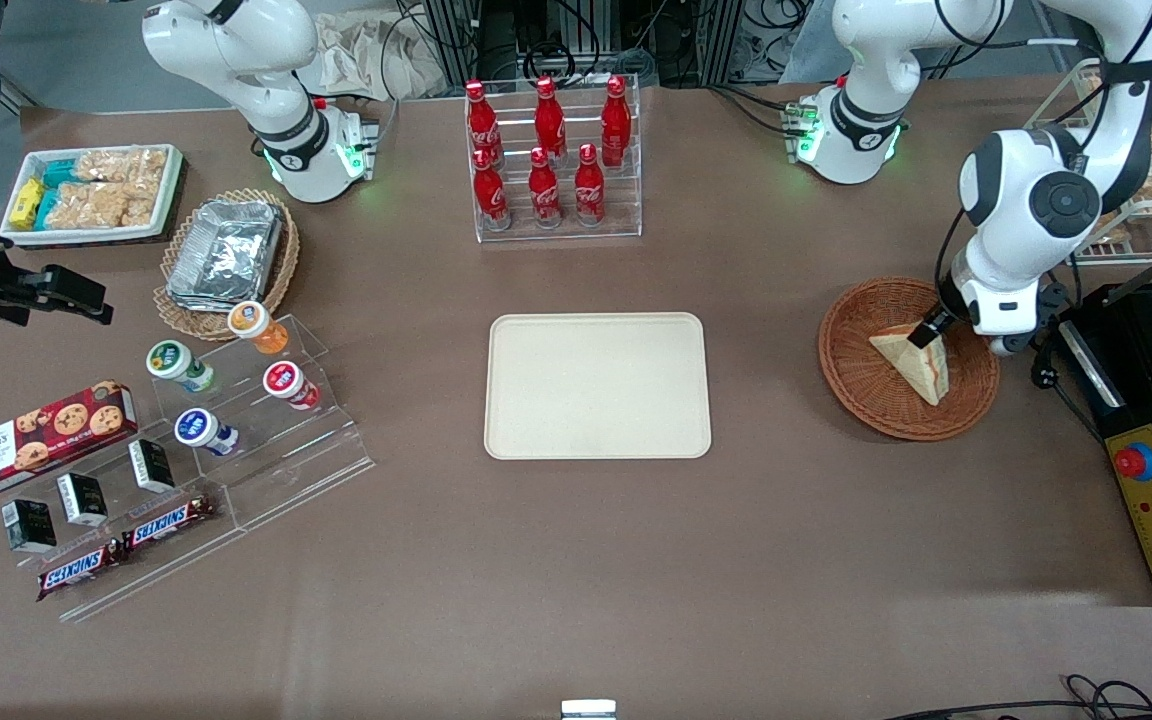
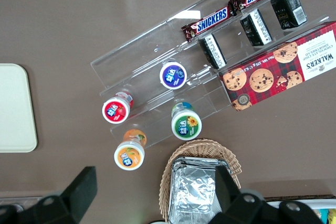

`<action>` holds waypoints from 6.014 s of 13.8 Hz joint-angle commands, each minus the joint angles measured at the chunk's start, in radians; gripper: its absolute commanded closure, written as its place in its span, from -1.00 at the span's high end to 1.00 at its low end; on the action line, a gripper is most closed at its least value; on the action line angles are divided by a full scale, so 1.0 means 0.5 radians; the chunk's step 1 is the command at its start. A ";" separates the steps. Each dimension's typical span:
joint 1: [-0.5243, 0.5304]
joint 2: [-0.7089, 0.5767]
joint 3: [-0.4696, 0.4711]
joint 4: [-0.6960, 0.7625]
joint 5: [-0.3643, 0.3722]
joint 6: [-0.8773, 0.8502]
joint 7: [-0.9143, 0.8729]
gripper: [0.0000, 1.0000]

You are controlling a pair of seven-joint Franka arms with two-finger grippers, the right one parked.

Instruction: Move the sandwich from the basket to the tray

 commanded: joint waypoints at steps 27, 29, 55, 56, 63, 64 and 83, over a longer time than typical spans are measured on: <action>-0.023 -0.465 -0.403 0.696 -0.306 -1.131 0.984 -1.00; -0.023 -0.434 -0.596 0.767 -0.392 -1.101 0.996 -1.00; -0.186 1.198 -1.352 1.157 0.782 -0.312 -0.418 -1.00; -0.186 1.210 -1.349 1.154 0.785 -0.315 -0.421 -1.00; -0.183 1.235 -1.348 1.257 0.847 -0.367 -0.433 1.00; -0.183 1.232 -1.352 1.297 0.844 -0.453 -0.445 1.00; 0.131 0.778 -1.181 2.150 -0.085 -1.213 0.026 1.00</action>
